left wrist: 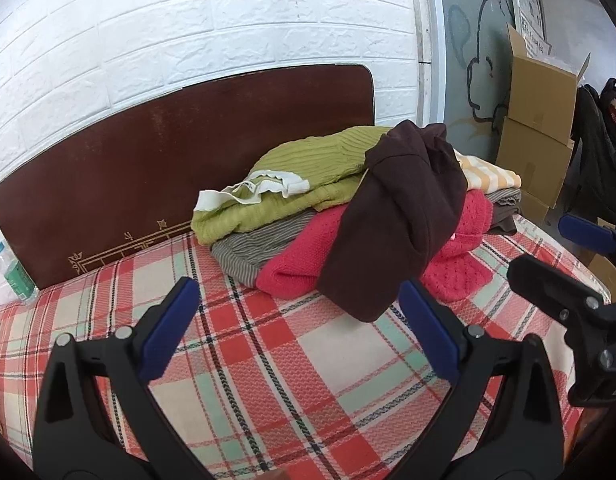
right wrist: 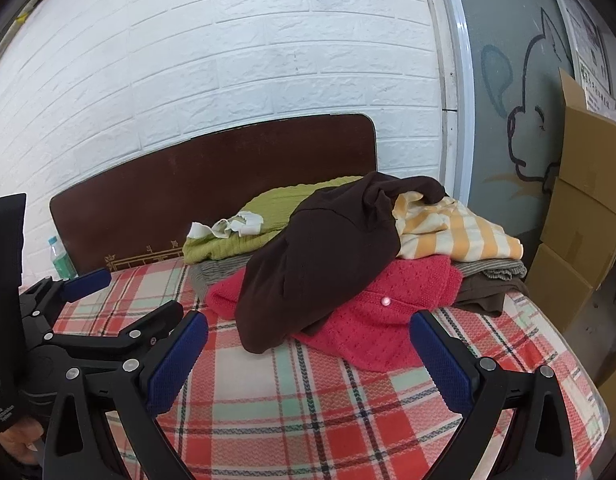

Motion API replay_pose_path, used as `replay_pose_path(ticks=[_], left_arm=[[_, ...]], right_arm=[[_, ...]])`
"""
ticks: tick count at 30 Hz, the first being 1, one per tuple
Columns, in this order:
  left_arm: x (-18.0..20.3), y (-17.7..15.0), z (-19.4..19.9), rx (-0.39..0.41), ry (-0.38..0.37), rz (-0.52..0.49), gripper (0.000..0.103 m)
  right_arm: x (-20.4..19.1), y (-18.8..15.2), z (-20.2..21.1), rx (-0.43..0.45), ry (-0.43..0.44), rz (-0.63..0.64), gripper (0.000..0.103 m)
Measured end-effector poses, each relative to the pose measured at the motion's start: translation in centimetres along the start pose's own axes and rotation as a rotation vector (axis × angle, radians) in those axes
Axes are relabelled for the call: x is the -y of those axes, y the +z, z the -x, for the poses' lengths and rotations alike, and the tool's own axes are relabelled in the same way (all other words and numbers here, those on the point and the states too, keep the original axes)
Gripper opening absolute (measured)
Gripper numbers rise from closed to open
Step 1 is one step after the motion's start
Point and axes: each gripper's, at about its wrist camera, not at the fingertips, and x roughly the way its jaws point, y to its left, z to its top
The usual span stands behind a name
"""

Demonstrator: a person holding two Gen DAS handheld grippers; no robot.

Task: Fold clothes
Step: 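Move both open grippers toward the dark brown sweatshirt on the pile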

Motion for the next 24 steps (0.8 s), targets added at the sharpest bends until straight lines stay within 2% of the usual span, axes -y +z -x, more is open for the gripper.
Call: replay_pose_path(ticks=[4,8,13,24], left_arm=[[0.8,0.1,-0.4,-0.011,0.004,0.001,0.101],[0.8,0.2,-0.8,-0.017,-0.010,0.020,0.101],[0.0,0.5,-0.7,-0.004,-0.036,0.044,0.101],[0.3,0.5,-1.2,-0.006,-0.031,0.047,0.101]], right_arm=[[0.7,0.6,-0.2,0.002,0.021,-0.022,0.103],[0.6,0.7,0.3,0.051,-0.007,0.055,0.103],[0.6,0.8,-0.1,0.046,-0.010,0.097,0.103],[1.1,0.8,-0.8,0.036,0.000,0.116,0.103]])
